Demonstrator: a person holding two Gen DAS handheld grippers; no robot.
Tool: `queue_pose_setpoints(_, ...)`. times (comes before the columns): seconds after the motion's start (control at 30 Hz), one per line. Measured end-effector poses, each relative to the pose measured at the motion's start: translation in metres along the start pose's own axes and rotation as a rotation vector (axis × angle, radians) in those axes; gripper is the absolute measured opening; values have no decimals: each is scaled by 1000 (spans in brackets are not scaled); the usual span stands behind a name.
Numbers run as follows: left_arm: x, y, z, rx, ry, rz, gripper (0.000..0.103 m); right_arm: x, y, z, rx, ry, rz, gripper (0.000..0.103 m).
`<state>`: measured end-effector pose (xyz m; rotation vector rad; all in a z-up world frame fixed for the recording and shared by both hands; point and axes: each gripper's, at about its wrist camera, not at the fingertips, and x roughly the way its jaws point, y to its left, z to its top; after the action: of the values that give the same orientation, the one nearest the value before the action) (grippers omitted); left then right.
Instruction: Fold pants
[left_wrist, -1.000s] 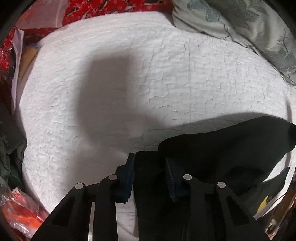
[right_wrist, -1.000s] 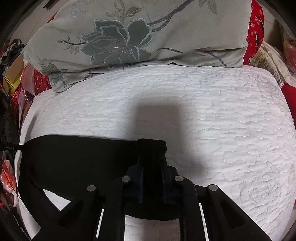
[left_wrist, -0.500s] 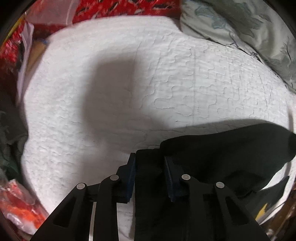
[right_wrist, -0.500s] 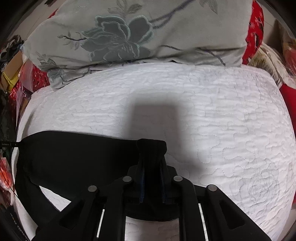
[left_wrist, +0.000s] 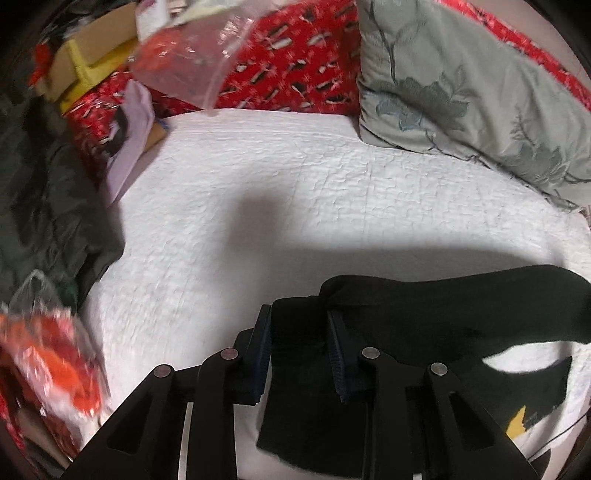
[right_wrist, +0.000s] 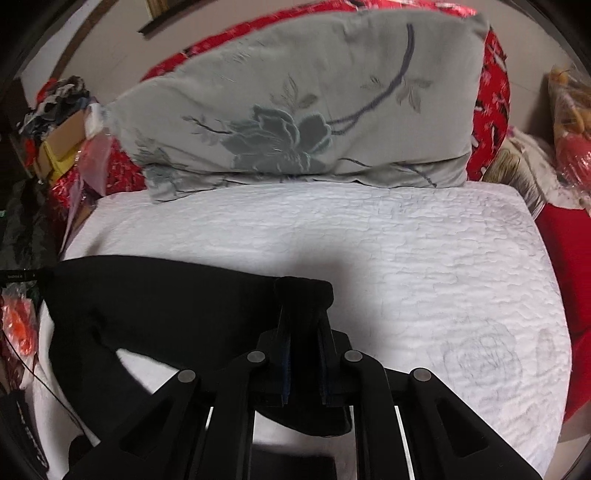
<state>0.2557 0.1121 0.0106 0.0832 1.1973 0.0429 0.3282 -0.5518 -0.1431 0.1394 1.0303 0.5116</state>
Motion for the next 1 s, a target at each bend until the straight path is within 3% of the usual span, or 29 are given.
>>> queue_pose_setpoints(0.13,-25,13,-45,-60,-31,-29,27,-25,3,-31,-14,-21,23,10)
queue_pose_setpoints(0.27,-28,27,-86,-104,-12,-61,26,-42,2,-72,-23,-28,31,10)
queue_pose_setpoints(0.4,-6,42,-130,-149,91,-90,26,-51,11,-121,-112,4,7,13)
queue_pose_setpoints(0.5,13,54,-155,-202,178,-133,27,-57,17,-149,-168,16,-28,23)
queue_pose_setpoints(0.63,2,62,-165,-231,166,-175,31,-69,14,-170,-184,33,-82,31)
queue_pose_setpoints(0.8,-26,71,-169,-234,118,-175,41,-93,1,-180,-166,43,-135,51)
queue_pose_setpoints(1.0,-47,70,-180,-278,106,-293,56,-114,-19,-179,-18,81,-125,55)
